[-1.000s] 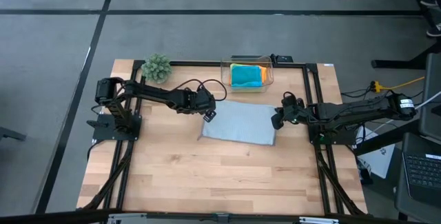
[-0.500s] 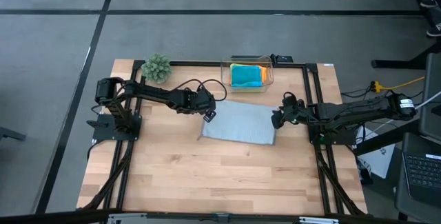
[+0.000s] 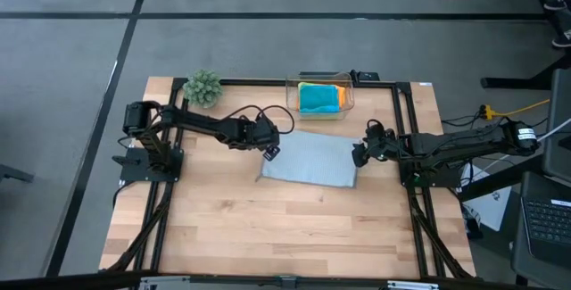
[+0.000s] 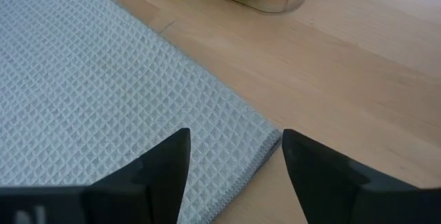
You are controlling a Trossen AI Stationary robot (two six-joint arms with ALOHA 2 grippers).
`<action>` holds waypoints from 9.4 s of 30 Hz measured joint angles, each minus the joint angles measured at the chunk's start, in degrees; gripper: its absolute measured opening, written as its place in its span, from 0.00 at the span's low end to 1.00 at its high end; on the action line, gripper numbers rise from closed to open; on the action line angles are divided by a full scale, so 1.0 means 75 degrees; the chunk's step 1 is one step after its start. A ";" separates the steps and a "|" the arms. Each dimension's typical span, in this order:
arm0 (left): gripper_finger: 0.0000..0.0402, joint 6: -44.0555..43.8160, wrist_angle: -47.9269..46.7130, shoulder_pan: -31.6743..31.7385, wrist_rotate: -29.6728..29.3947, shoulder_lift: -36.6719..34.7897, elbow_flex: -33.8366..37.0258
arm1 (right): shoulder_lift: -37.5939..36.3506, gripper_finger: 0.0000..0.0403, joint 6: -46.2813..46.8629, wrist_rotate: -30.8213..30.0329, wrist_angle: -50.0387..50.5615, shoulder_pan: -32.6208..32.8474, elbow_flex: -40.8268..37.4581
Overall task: Fold microfiber towels
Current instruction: Fold the gray microfiber cloth
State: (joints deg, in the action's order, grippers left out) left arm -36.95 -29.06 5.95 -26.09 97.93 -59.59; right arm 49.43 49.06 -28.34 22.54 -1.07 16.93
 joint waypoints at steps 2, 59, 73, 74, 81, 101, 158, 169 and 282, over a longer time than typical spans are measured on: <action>0.18 -0.0003 0.0000 -0.0078 0.0000 0.0000 0.0000 | 0.0000 0.58 -0.0001 0.0000 0.0000 0.0000 0.0000; 0.18 -0.0047 0.1087 -0.0640 -0.0460 0.0000 -0.0003 | 0.0000 0.58 0.0022 0.1137 -0.0006 0.0002 0.0000; 0.18 -0.0047 0.1093 -0.0646 -0.0460 0.0000 -0.0003 | 0.0000 0.58 0.0018 0.1134 -0.0008 0.0002 0.0000; 0.18 -0.0047 0.1093 -0.0646 -0.0460 0.0000 -0.0003 | 0.0000 0.58 0.0023 0.1136 -0.0008 0.0002 0.0000; 0.18 -0.0047 0.1094 -0.0646 -0.0460 0.0000 -0.0003 | -0.0002 0.58 0.0025 0.1134 -0.0008 0.0002 0.0000; 0.18 -0.0047 0.1363 -0.0646 -0.0459 0.0000 -0.0003 | -0.0003 0.58 0.0015 0.1134 -0.0008 0.0002 0.0000; 0.18 -0.0050 0.1431 -0.0646 -0.0458 -0.0003 -0.0003 | -0.0003 0.58 0.0023 0.1134 -0.0008 0.0002 -0.0002; 0.18 -0.0050 0.1432 -0.0647 -0.0458 -0.0003 -0.0003 | -0.0003 0.58 0.0015 0.1131 -0.0252 0.0002 -0.0005; 0.03 0.0939 -0.3327 -0.2431 0.3726 0.2882 -0.4535 | -0.0093 0.58 -0.4756 -0.1262 0.1671 0.0019 0.3468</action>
State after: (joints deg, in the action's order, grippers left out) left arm -29.91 -54.01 -12.28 1.86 119.54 -93.60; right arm 48.73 13.39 -37.81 35.07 -0.93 42.94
